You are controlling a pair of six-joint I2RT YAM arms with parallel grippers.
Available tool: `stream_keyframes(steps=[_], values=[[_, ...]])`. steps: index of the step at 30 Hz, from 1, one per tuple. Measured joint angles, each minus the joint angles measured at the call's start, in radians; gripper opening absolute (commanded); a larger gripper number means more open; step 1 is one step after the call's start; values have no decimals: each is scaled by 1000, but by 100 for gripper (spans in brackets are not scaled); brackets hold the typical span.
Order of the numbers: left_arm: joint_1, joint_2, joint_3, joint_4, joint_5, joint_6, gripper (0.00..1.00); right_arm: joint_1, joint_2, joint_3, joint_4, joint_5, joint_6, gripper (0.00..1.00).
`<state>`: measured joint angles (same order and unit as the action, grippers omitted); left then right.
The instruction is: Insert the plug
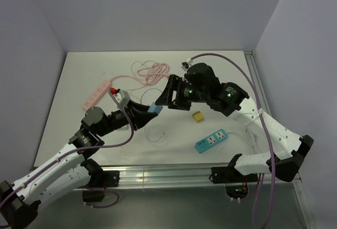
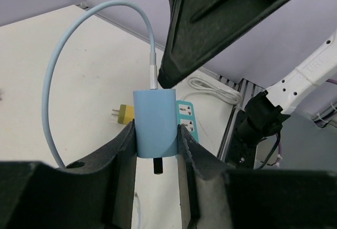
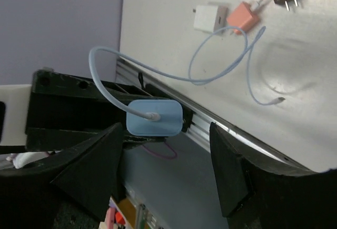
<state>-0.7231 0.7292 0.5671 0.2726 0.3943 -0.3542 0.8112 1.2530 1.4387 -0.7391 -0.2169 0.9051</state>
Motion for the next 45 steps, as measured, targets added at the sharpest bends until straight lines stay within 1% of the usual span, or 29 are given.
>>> stream_keyframes(steps=[7,16,23,28,30,31,32,33,35,36,37,40,42,45], values=[[-29,4,7,-23,-31,47,1,5,20,17,-89,-69,-35,71],[-57,42,24,-47,-49,73,1,14,92,72,-143,-95,-72,68],[-77,43,24,-73,-61,83,1,16,133,91,-151,-98,-89,62],[-84,39,24,-76,-70,89,0,16,150,92,-151,-111,-91,54],[-85,37,24,-78,-71,91,1,16,151,92,-151,-116,-95,42],[-85,36,24,-79,-71,91,0,16,150,92,-152,-117,-95,30],[-86,34,24,-81,-71,91,1,16,151,92,-151,-119,-96,2],[-86,32,24,-84,-71,91,15,16,151,92,-151,-122,-97,0],[-87,30,27,-92,-81,88,48,16,154,95,-152,-124,-107,0],[-89,30,31,-101,-92,87,99,16,160,101,-156,-122,-116,0],[-90,30,36,-112,-107,82,99,16,169,113,-162,-113,-129,0],[-90,20,49,-135,-179,23,99,6,213,187,-203,-24,-194,0],[-90,6,51,-148,-227,-14,99,-19,233,233,-200,67,-251,0],[-90,-18,53,-181,-283,-68,100,-77,230,256,-163,212,-361,0]])
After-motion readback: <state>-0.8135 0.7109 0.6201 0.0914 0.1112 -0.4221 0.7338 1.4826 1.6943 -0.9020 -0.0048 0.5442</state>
